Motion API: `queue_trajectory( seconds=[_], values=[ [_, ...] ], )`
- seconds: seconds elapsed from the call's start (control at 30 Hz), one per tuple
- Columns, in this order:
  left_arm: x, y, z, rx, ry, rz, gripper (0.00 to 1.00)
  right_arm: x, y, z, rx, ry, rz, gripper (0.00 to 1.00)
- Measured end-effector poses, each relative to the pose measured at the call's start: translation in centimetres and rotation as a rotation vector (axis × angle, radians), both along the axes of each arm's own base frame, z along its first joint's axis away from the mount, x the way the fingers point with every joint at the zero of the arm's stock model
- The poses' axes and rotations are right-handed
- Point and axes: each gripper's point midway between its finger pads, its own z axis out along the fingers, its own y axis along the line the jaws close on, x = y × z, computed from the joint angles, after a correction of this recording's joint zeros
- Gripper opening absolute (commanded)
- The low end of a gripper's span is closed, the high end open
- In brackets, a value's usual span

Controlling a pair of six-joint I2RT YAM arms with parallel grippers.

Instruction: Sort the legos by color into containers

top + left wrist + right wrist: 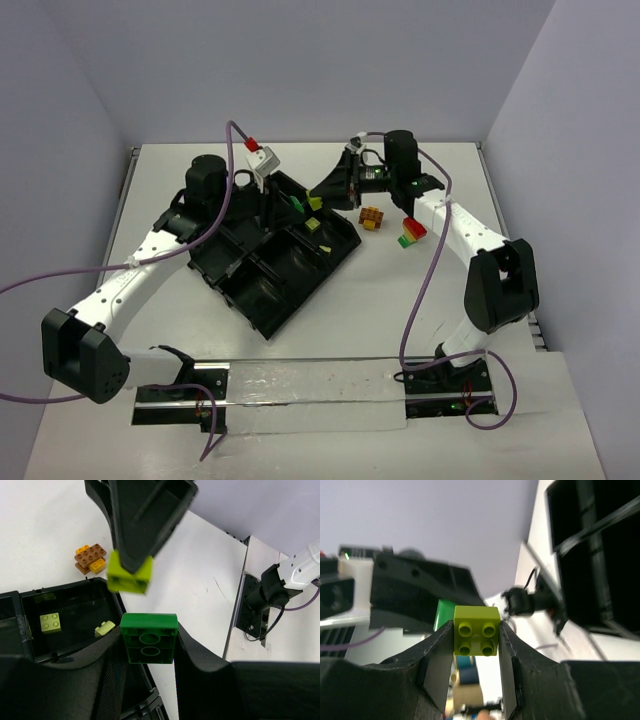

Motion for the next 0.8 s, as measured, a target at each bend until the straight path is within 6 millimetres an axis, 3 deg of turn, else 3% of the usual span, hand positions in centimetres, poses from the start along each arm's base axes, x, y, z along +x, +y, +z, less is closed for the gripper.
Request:
queue_trajectory(
  seconds=[0.2,0.53,0.8],
  values=[
    [-0.4,0.1,-0.3,0.008,0.016,-0.011,0.0,2.5,-2.2,-1.0,-0.029,-0.005,-0.105,0.0],
    [-0.9,0.4,-1.1,0.037,0.059,-0.015,0.0,3.2,-3.0,-3.3,-0.151,-0.011,-0.167,0.0],
    [-0.9,1.6,-5.1,0.141,0.201,0.088,0.0,5.0,-8.5,-3.7,-0.348,-0.082,-0.363,0.0]
  ],
)
